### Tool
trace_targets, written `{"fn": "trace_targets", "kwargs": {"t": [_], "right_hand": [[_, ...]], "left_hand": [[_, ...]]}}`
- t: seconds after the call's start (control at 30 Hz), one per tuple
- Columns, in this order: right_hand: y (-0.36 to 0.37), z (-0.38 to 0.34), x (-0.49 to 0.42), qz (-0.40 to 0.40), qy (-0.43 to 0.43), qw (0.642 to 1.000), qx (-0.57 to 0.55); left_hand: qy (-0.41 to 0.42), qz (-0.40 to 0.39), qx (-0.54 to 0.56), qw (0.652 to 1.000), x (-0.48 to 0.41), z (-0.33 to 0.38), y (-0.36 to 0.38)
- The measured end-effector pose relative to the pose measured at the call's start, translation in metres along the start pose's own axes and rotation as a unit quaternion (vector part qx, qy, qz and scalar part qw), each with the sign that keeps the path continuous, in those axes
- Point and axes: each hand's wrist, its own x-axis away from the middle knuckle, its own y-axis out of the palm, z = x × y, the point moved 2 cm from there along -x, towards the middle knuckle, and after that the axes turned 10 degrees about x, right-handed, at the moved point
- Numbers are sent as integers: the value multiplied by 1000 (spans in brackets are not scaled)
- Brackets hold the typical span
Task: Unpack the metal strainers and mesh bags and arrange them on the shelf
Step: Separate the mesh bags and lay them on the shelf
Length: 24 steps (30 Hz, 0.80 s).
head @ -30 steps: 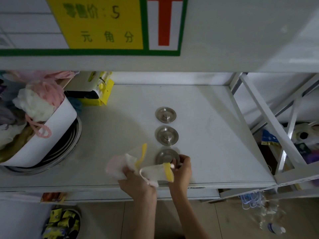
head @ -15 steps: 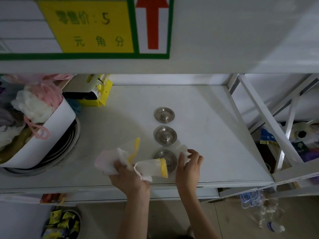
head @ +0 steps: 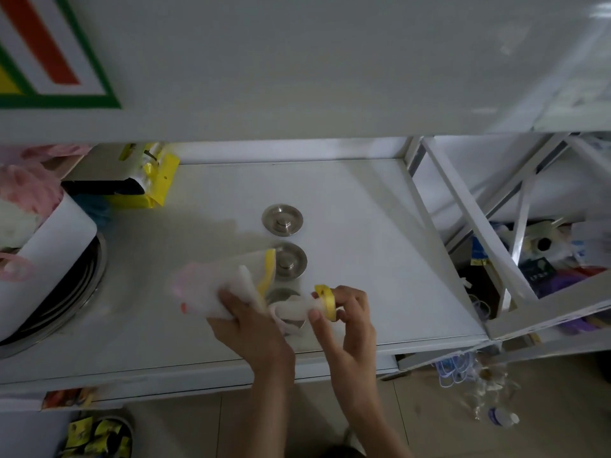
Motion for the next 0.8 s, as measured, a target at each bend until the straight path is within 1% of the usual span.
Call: {"fn": "trace_targets", "kwargs": {"t": [0.13, 0.2, 0.3, 0.37, 0.43, 0.57, 0.6, 0.63, 0.7, 0.73, 0.8], "right_hand": [[-21, -4, -16, -48, 71, 996, -13], [-31, -6, -24, -94, 123, 988, -28], [-40, -4, -34, -183, 203, 961, -44], [-41, 3, -35, -221, 259, 937, -77], [-41, 10, -35, -229, 320, 907, -147], [-33, 24, -39, -188, 431, 822, -321], [-30, 28, -41, -182, 440, 812, -338], [-28, 32, -43, -176, 439, 811, -344], [-24, 40, -51, -158, 415, 829, -339], [-24, 43, -56, -147, 395, 844, -331], [-26, 46, -75, -127, 327, 893, -282]], "left_hand": [[78, -42, -62, 994, 12, 4, 9], [105, -60, -92, 988, 14, 3, 10], [139, -73, -132, 979, 17, 5, 14], [159, -70, -144, 974, 20, 11, 19], [176, -76, -147, 970, 23, 14, 25], [203, -96, -133, 965, 28, 14, 30], [213, -102, -134, 962, 30, 14, 30], [219, -104, -138, 960, 31, 13, 31], [220, -90, -137, 962, 33, 10, 33], [215, -81, -139, 963, 33, 9, 33], [212, -63, -141, 965, 31, 8, 33]]}}
